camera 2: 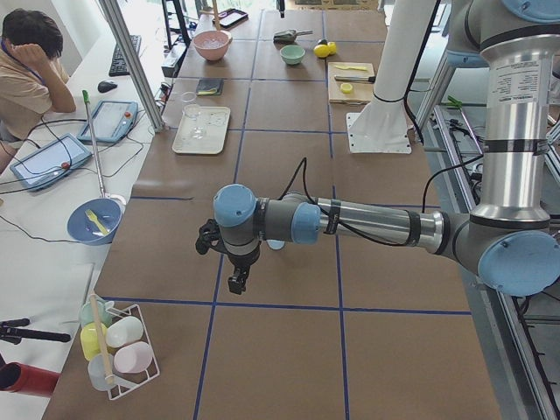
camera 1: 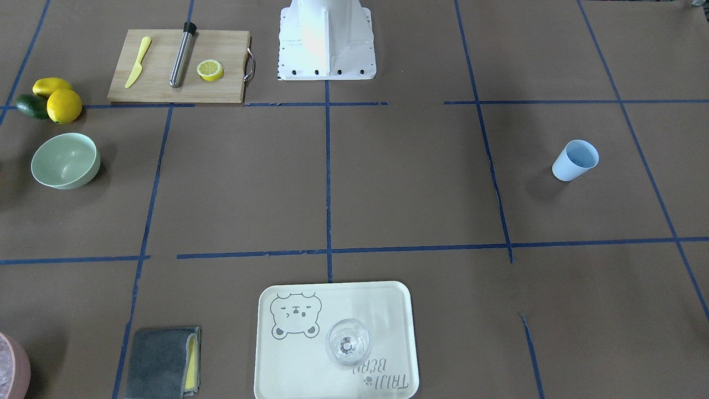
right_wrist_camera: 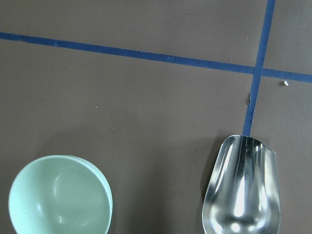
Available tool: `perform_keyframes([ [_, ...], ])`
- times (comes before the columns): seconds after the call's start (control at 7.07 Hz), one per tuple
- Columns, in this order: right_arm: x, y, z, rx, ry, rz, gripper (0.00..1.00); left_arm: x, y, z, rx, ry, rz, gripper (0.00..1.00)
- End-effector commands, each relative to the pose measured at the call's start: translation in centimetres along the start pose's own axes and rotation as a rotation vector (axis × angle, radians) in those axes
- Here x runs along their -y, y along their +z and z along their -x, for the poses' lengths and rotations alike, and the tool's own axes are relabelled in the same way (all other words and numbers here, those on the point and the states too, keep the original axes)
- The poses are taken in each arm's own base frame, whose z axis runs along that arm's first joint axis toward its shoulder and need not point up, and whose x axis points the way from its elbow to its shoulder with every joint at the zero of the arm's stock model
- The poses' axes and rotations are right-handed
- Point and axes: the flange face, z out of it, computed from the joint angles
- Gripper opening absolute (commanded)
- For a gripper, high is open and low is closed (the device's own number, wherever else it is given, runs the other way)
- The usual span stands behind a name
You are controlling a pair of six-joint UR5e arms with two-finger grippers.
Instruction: Pour ice into bowl
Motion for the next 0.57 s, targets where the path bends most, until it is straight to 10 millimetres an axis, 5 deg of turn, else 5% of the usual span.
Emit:
perform_keyframes([
  [0.0, 0.00, 0.11, -0.03, 0.005, 0.000, 0.001, 1.00, -0.34, -0.09, 0.07, 0.014, 0.101, -0.021, 1.00],
  [0.42, -0.06, 0.14, -0.07, 0.005, 0.000, 0.001, 1.00, -0.53, 0.29, 0.21, 0.005, 0.095, 0.011, 1.00],
])
